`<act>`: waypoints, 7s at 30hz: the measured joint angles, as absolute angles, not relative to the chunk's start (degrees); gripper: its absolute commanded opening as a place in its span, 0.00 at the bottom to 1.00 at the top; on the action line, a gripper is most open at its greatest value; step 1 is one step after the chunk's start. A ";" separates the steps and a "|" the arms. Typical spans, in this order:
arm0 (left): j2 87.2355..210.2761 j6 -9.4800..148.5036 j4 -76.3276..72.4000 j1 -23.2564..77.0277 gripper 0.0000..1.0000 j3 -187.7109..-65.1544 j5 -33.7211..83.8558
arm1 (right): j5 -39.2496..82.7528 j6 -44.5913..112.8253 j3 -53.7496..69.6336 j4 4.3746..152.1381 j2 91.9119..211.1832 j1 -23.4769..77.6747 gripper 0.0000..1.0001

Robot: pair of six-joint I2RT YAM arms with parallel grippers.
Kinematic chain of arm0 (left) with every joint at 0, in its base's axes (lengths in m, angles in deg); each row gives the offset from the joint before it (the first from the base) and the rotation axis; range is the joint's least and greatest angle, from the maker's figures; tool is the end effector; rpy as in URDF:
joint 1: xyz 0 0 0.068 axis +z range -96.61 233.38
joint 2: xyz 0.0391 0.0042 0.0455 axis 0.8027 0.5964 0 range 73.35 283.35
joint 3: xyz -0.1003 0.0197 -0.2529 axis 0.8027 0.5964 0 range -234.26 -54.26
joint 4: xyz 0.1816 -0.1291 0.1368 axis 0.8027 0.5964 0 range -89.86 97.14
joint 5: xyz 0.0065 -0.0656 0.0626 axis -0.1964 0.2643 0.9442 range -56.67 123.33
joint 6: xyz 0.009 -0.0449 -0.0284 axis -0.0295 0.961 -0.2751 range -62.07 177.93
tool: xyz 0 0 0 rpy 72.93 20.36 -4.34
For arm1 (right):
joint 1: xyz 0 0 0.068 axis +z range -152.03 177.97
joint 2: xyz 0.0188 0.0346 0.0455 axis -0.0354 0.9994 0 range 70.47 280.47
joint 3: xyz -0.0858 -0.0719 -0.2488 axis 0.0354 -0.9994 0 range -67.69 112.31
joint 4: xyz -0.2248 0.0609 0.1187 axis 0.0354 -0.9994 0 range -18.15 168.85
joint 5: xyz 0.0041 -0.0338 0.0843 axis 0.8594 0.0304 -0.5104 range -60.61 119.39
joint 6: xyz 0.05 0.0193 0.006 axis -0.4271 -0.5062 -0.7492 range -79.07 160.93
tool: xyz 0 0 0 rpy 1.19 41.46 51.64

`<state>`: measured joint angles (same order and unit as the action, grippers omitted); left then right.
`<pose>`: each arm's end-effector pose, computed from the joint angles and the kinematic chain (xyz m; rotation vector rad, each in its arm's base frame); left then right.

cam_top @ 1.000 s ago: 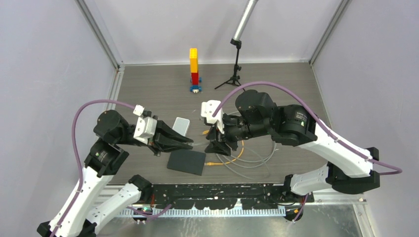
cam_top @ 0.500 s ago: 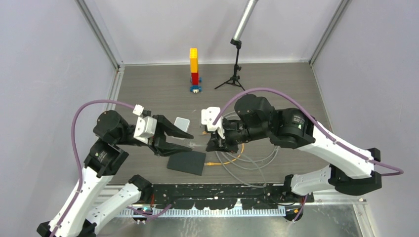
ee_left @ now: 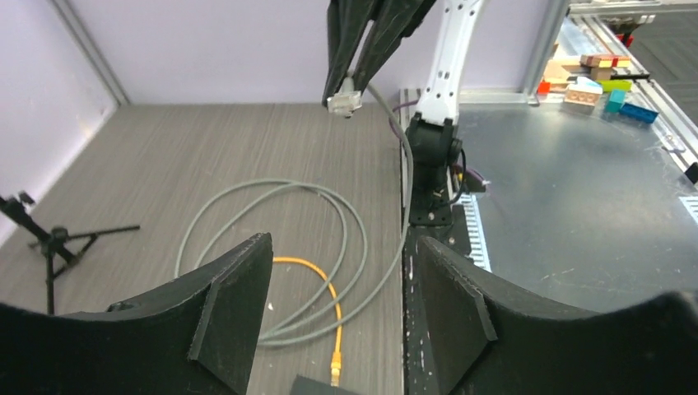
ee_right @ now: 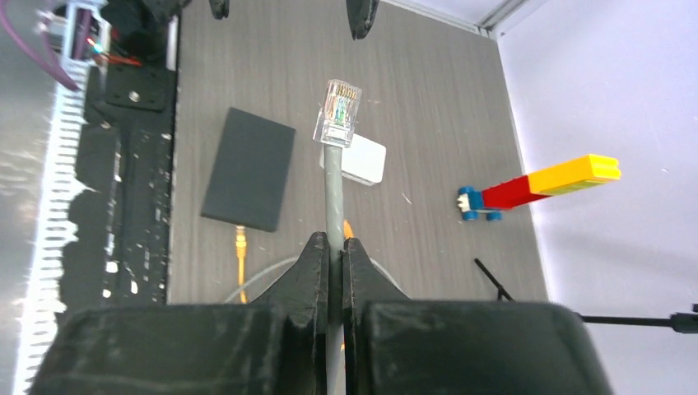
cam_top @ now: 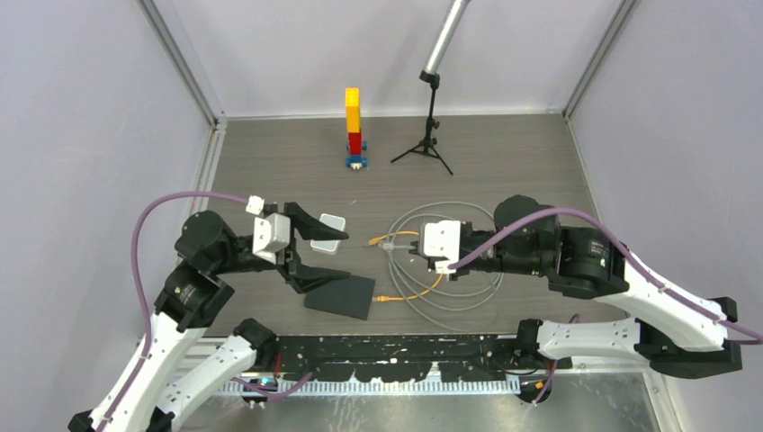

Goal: Insert the plug into the switch port
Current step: Pick up the connector from the center of the board.

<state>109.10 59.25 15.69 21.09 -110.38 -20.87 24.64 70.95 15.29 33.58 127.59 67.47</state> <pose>0.0767 -0.0827 0.4172 1.1515 1.1681 -1.1528 0.0582 0.1642 0.4597 -1.5217 1.2129 0.5410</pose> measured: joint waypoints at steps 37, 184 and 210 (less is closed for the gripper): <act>112.18 52.83 23.65 21.09 0.64 -109.27 -15.62 | 68.42 104.00 0.16 48.92 130.80 86.53 0.01; 119.35 123.67 28.96 20.98 0.00 -112.87 17.56 | 71.63 122.01 -20.93 107.19 143.06 86.59 0.75; 115.54 133.74 29.57 20.98 0.00 -110.75 19.11 | 66.25 123.47 -21.17 120.74 148.16 77.67 0.02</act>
